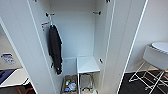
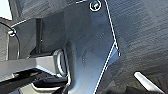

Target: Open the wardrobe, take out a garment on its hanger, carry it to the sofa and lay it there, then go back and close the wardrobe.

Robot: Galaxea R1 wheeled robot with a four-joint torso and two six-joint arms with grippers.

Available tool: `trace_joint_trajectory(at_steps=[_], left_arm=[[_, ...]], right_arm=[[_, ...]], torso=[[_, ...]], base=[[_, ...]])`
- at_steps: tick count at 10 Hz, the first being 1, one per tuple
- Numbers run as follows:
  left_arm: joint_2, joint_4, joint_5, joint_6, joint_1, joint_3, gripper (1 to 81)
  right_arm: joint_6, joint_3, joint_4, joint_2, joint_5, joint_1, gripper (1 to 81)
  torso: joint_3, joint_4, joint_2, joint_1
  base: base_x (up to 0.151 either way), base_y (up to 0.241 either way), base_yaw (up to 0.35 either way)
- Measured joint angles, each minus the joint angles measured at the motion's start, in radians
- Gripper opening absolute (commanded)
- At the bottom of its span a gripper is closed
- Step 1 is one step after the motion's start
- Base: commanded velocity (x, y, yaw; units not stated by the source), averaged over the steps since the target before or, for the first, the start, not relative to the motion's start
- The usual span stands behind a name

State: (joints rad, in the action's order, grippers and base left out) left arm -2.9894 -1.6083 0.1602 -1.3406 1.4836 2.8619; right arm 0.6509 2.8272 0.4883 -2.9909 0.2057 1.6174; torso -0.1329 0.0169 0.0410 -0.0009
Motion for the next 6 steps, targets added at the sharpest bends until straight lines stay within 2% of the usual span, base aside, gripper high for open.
trace_joint_trajectory(at_steps=[3, 6], left_arm=[[0.0, 0.0, 0.0, 0.0, 0.0, 0.0, 81.1], [-0.003, 0.0, 0.0, 0.0, 0.002, 0.0, 81.1]], right_arm=[[0.0, 0.0, 0.0, -0.003, 0.0, 0.003, 81.1], [0.0, 0.0, 0.0, -0.003, 0.001, 0.002, 81.1]], torso=[[0.0, 0.0, 0.0, 0.0], [0.0, 0.0, 0.0, 0.0]], base=[[0.0, 0.0, 0.209], [0.0, 0.0, 0.033]])
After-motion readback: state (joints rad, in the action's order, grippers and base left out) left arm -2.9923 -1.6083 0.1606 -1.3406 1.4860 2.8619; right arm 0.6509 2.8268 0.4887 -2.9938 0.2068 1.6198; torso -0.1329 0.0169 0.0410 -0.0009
